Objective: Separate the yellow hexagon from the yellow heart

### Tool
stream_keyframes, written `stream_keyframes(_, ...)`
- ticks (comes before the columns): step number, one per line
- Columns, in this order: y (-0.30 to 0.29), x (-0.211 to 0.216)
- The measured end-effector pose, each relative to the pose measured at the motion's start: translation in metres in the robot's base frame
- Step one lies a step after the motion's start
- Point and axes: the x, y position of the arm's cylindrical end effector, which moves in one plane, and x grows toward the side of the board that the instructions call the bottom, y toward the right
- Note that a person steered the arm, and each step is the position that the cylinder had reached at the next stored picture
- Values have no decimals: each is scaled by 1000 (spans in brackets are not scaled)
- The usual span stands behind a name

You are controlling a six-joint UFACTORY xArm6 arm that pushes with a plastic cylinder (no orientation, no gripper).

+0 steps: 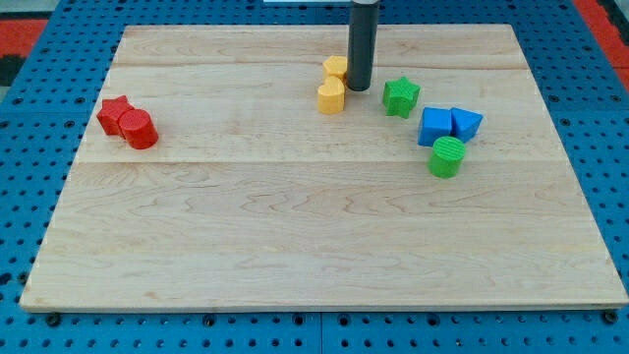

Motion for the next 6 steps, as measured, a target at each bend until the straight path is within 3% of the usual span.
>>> stream_keyframes(1, 32, -16)
stream_keyframes(3, -157, -40)
stream_keyframes(5, -301, 6)
stream_keyframes(6, -301, -11)
